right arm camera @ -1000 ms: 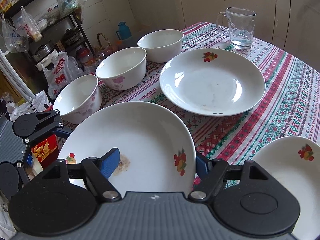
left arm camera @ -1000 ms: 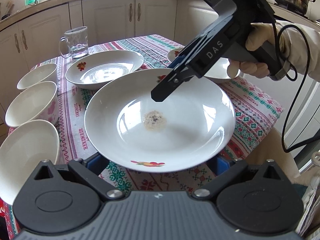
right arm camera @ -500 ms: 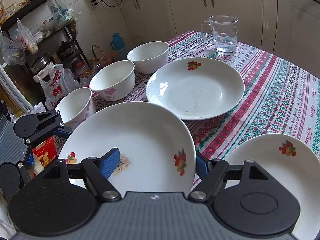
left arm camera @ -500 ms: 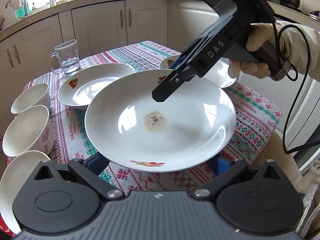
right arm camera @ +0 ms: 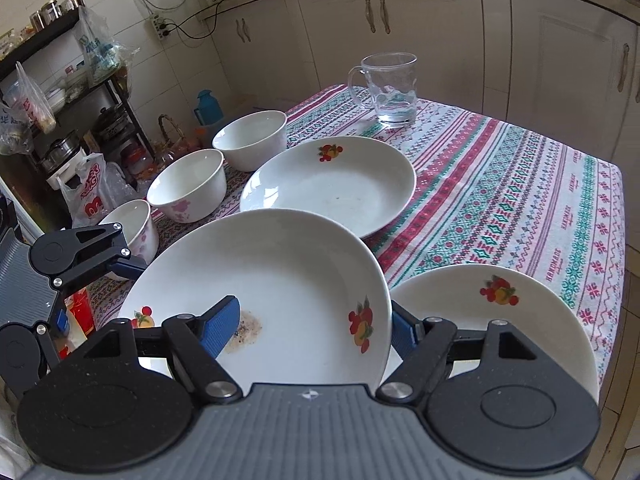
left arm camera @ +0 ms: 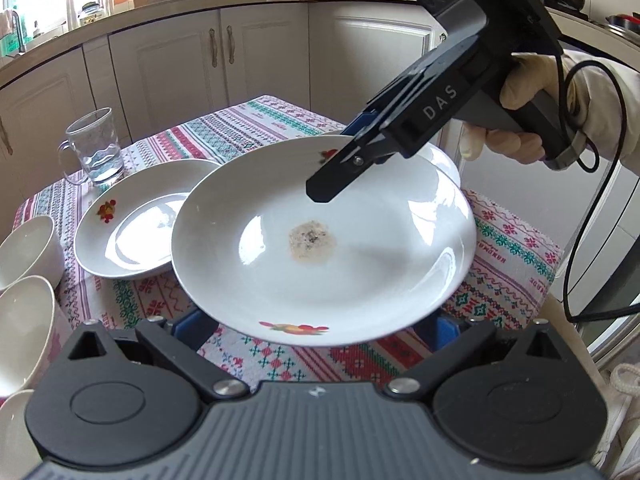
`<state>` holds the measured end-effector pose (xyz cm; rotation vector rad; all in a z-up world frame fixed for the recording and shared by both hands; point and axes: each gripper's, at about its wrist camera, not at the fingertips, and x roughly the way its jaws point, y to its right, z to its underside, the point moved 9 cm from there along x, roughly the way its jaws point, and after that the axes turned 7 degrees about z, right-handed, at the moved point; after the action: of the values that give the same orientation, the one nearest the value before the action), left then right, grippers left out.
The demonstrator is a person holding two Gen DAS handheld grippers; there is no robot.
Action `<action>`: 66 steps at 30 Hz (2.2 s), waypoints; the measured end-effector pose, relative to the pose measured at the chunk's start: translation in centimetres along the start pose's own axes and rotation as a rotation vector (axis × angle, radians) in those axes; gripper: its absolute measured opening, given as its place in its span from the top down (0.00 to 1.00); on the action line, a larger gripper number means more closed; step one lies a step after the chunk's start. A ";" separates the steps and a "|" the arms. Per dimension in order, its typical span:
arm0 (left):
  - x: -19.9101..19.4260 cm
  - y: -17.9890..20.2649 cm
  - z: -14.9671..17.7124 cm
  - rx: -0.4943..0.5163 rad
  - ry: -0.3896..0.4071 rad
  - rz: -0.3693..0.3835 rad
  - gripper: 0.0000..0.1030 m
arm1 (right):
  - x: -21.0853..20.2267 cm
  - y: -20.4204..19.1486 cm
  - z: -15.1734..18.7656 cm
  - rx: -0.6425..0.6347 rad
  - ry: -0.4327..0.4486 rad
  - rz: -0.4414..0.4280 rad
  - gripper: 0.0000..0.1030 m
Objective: Organize plates and bowls
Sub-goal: 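Close the right gripper on the stained plate's rim, then lift the stained plate with the right gripper onto the crumb-dotted plate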
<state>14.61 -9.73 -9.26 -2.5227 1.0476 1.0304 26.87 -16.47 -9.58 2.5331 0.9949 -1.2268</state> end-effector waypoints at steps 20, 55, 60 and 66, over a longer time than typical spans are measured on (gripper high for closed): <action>6.0 0.8 -4.2 0.105 -0.021 0.026 0.01 | -1.5 7.5 2.4 0.118 0.044 0.059 0.21; 8.4 1.8 -5.9 0.172 -0.016 0.072 0.01 | -3.0 11.7 5.8 0.237 0.047 0.126 0.20; 8.3 1.9 -6.2 0.172 0.005 0.075 0.01 | -3.7 12.0 6.4 0.266 0.052 0.142 0.20; 8.5 2.1 -6.2 0.154 0.013 0.087 0.01 | -4.4 11.8 6.4 0.268 0.055 0.164 0.20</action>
<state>20.67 -18.48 -10.36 -2.3826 1.2017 0.9182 28.19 -30.32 -12.12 2.7971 0.6527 -1.3269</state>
